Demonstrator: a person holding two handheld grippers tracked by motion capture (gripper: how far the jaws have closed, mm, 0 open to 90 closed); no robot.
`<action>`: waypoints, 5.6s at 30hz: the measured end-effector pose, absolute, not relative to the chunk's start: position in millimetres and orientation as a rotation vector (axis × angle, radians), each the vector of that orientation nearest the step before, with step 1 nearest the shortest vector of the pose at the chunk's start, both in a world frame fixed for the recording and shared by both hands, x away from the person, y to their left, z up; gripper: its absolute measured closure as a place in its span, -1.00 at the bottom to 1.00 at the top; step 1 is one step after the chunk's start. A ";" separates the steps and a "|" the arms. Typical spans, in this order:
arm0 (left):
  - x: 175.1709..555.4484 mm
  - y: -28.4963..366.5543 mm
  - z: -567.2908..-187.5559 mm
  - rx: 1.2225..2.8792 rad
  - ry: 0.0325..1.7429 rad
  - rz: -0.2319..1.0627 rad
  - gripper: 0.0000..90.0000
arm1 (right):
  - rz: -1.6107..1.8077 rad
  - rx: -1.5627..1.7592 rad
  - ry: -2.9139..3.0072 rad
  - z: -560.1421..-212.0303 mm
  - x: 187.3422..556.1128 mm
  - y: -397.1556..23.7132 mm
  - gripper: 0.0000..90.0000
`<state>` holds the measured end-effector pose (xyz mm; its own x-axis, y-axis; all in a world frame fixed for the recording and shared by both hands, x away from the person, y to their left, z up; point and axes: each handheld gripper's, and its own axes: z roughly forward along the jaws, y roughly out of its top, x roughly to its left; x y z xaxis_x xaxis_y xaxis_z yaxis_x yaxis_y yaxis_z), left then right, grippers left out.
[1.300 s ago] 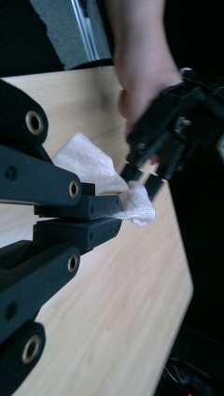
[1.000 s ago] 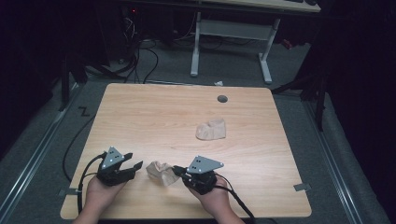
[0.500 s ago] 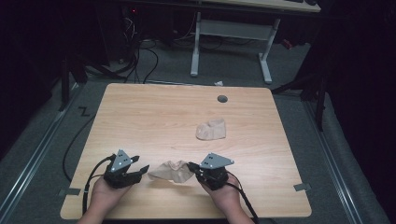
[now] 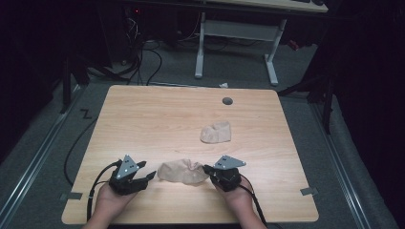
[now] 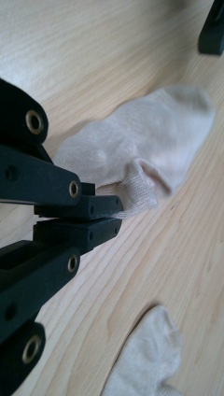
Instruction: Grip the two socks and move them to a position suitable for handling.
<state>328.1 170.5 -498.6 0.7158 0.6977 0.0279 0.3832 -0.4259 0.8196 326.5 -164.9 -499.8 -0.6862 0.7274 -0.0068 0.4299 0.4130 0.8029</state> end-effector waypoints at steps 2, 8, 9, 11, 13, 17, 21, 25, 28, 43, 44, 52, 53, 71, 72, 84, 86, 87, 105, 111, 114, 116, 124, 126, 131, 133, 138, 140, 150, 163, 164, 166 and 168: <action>328.6 168.0 -500.0 2.064 0.820 0.460 0.06 | 1.136 1.009 2.325 -502.6 328.0 -166.4 0.96; 345.7 152.1 -506.4 2.093 0.848 0.364 0.33 | 1.100 1.030 2.342 -508.1 332.8 -170.3 0.96; 350.4 146.7 -505.4 2.100 0.849 0.365 0.36 | 1.101 1.034 2.344 -508.6 333.6 -170.6 0.96; 358.7 137.6 -503.2 2.126 0.850 0.412 0.39 | 1.094 1.047 2.343 -509.2 334.5 -171.6 0.96; 371.5 129.3 -504.1 2.122 0.877 0.408 0.37 | 1.090 1.053 2.344 -510.0 334.8 -172.2 0.96; 384.6 119.8 -514.6 2.152 0.908 0.348 0.46 | 1.083 1.055 2.348 -511.5 334.9 -173.4 0.96; 381.7 115.5 -521.4 2.199 0.909 0.340 0.93 | 1.083 1.059 2.357 -513.6 334.6 -175.1 0.96; 363.1 118.4 -516.9 2.239 0.889 0.347 0.97 | 1.089 1.059 2.361 -513.6 331.5 -175.7 0.96; 345.4 122.9 -513.3 2.260 0.888 0.343 0.97 | 1.102 1.073 2.362 -513.5 329.3 -176.2 0.96; 322.8 130.5 -516.7 2.271 0.841 0.360 0.94 | 1.059 1.084 2.419 -520.2 320.4 -171.9 0.94; 322.4 130.1 -516.5 2.280 0.836 0.367 0.92 | 1.055 1.090 2.415 -520.1 320.2 -172.0 0.92; 324.3 138.9 -508.7 2.174 0.885 0.414 0.34 | 1.094 1.138 2.338 -515.7 321.9 -181.4 0.67; 324.7 140.6 -507.1 2.162 0.889 0.424 0.34 | 1.094 1.145 2.326 -515.2 321.9 -182.0 0.62; 344.3 185.0 -498.0 2.065 0.935 0.405 0.09 | 1.036 1.215 2.202 -504.7 375.7 -162.2 0.15; 345.4 186.1 -499.1 2.066 0.940 0.406 0.09 | 1.036 1.215 2.202 -504.7 375.7 -162.2 0.15; 348.0 189.3 -498.9 2.058 0.944 0.406 0.08 | 0.975 1.335 2.194 -503.1 433.4 -155.9 0.12; 347.7 188.7 -499.2 2.058 0.943 0.407 0.08 | 0.958 1.331 2.195 -503.8 442.5 -152.4 0.11; 347.6 188.4 -499.3 2.062 0.940 0.407 0.08 | 0.952 1.332 2.197 -504.3 446.7 -150.5 0.11; 348.0 185.5 -503.8 2.078 0.944 0.386 0.08 | 0.873 1.406 2.236 -522.2 481.4 -139.4 0.23; 346.6 186.8 -502.1 2.070 0.942 0.393 0.07 | 0.825 1.383 2.233 -521.6 480.9 -138.5 0.40; 347.6 187.7 -502.5 2.066 0.952 0.393 0.07 | 0.817 1.376 2.230 -521.7 480.7 -138.8 0.46; 348.3 187.8 -502.9 2.075 0.948 0.394 0.07 | 0.807 1.372 2.223 -521.9 480.6 -138.5 0.50; 346.1 185.4 -502.4 2.080 0.932 0.402 0.06 | 0.775 1.353 2.211 -521.9 479.8 -138.4 0.78; 345.4 186.0 -502.1 2.081 0.928 0.401 0.06 | 0.766 1.347 2.210 -521.8 479.3 -138.3 0.83; 345.8 186.1 -501.3 2.080 0.920 0.405 0.06 | 0.771 1.334 2.210 -522.3 478.9 -139.1 0.87; 345.6 186.4 -501.8 2.075 0.924 0.401 0.06 | 0.771 1.328 2.221 -520.9 478.1 -140.4 0.88; 347.8 185.6 -502.1 2.076 0.917 0.393 0.06 | 0.877 1.306 2.185 -507.1 463.9 -150.1 0.88; 347.9 185.1 -502.1 2.072 0.909 0.389 0.06 | 0.901 1.293 2.179 -503.2 457.6 -153.4 0.88; 345.9 183.3 -500.7 2.077 0.890 0.397 0.05 | 1.027 1.245 2.128 -493.1 428.6 -168.3 0.88; 342.4 187.3 -499.9 2.052 0.915 0.383 0.05 | 1.166 1.124 2.071 -472.5 388.4 -185.9 0.88; 342.8 187.5 -500.2 2.048 0.923 0.383 0.05 | 1.166 1.124 2.071 -472.5 388.4 -185.9 0.88; 343.3 187.4 -501.2 2.038 0.937 0.376 0.05 | 1.193 1.117 2.067 -469.3 387.3 -188.5 0.88; 343.0 187.1 -501.9 2.042 0.944 0.374 0.05 | 1.218 1.125 2.058 -465.6 385.9 -190.7 0.89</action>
<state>343.0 187.1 -501.9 0.6727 0.7364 -0.0716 0.4876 -0.3685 0.7915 385.9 -190.7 -465.6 -0.5378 0.8431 -0.0037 0.4023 0.2605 0.8777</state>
